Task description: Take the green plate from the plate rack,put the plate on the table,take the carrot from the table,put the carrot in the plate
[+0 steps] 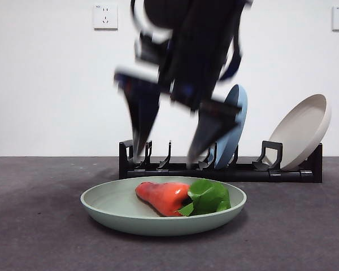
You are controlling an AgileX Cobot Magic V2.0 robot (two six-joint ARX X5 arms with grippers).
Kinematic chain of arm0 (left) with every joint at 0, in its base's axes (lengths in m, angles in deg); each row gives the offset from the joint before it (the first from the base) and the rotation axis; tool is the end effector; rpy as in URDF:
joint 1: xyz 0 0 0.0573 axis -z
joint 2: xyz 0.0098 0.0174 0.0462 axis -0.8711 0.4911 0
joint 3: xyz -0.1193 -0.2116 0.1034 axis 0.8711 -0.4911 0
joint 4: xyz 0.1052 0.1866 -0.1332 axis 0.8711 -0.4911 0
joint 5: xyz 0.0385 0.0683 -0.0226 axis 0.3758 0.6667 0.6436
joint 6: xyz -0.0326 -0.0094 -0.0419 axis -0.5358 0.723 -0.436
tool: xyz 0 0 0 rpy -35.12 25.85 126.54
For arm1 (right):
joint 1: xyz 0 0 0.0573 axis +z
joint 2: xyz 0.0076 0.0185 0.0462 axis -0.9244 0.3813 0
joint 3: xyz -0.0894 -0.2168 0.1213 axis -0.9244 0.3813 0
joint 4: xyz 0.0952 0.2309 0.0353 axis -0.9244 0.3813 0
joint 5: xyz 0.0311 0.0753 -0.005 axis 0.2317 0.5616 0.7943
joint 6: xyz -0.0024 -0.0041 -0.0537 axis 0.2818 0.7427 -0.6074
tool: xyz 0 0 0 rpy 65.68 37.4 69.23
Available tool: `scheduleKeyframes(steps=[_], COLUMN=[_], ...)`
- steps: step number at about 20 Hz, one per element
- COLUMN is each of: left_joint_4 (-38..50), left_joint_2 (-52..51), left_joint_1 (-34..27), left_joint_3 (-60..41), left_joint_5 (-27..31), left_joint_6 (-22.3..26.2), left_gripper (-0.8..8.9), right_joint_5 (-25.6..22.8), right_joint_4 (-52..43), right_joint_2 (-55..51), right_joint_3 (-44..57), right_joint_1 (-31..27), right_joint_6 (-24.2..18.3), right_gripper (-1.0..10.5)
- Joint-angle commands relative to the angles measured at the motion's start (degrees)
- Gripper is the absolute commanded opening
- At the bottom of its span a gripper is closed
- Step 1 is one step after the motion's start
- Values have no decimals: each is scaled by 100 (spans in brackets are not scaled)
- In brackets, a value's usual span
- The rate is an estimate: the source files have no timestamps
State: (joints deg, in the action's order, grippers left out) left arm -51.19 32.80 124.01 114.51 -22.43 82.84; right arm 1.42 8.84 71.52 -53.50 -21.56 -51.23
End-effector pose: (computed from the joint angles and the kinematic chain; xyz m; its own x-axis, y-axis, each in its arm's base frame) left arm 0.0683 -0.1015 0.4841 0.8395 -0.4661 -0.2793 0.5305 0.8143 0.2355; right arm 0.2428 0.2536 0.2336 0.2668 0.3450 -0.8999 -0.5676 0.8109 0.1426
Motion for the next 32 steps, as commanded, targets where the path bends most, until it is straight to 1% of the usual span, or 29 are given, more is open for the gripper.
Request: scheduleKeyframes(steps=[1,5,8,10,12,13,14,16,17,18,22,32], left_joint_4=[-74,-404,-649,-815,-922,-966,-1005,-1086,-1123,-1156,-1231,-1233], left_joint_2=[-13,-13,-13,-13,-13,-13,-13,-13,-13,-13,-13,-13], left_joint_1=[-15,-13,-13,-13,-13,-13,-13,-13,-13,-13,-13,-15], left_joint_3=[4,4,4,4,4,4,4,4,4,4,4,4], left_joint_5=[-2,-7,-46,-232,-546,-715,-863,-1091,-1169,-1252,-1344,-1340], left_joint_6=[-42,-68,-238,-378,-544,-658,-730,-890,-966,-966,-962,-957], left_gripper=[384,377,377,376,372,360,283,43,-14,-9,-8,-3], right_joint_5=[-24,15,11,9,7,4,-11,-9,-9,-11,-15,-9], right_joint_4=[264,1152,1794,2181,2562,2769,2949,3228,3322,3375,3364,3368], right_joint_2=[-649,-2149,-3217,-3805,-4225,-4400,-4531,-4710,-4765,-4795,-4822,-4833], right_joint_3=[-28,-28,-28,-28,-28,-28,-28,-28,-28,-28,-28,-28], right_joint_1=[17,17,17,17,17,17,17,17,17,17,17,17], right_joint_6=[-46,-50,-48,-46,-44,-39,-35,-42,-48,-50,-46,-44], right_gripper=[413,409,405,404,392,322,234,77,13,-16,-12,2])
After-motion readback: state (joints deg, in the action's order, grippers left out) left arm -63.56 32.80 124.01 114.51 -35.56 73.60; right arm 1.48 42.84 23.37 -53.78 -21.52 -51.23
